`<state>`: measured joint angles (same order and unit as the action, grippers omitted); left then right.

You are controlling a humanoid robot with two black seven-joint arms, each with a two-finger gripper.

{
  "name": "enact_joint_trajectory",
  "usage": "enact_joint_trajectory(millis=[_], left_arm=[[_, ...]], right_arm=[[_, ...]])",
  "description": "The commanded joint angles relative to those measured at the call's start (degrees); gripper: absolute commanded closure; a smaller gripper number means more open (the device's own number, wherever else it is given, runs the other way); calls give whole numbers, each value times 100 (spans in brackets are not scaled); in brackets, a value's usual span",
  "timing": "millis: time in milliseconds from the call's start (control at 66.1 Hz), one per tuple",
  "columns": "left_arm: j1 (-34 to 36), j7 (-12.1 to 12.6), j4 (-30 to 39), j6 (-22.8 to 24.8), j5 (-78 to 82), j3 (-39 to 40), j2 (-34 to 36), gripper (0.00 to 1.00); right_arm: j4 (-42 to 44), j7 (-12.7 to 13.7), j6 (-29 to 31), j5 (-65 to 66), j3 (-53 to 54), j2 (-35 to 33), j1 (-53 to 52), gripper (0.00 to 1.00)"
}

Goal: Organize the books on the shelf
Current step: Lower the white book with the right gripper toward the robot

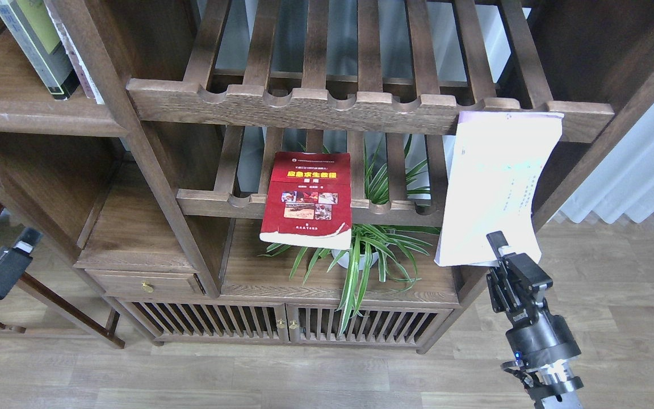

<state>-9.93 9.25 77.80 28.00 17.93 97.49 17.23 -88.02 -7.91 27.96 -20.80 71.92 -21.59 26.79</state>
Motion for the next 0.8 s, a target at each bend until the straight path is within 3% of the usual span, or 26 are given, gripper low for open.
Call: enact_joint_trajectory(millis=[0,409,787], left_arm=[[113,-2,-19,0,0,-142,-9,0],[456,-11,-159,0,-18,-530,-88,0],[369,-28,-186,0,-88,-582,-123,0]], right_arm=[[30,-9,4,-65,111,-152,292,95],[250,0,4,-109,129,-135,433,96],[557,0,4,-118,111,-170,450,96]])
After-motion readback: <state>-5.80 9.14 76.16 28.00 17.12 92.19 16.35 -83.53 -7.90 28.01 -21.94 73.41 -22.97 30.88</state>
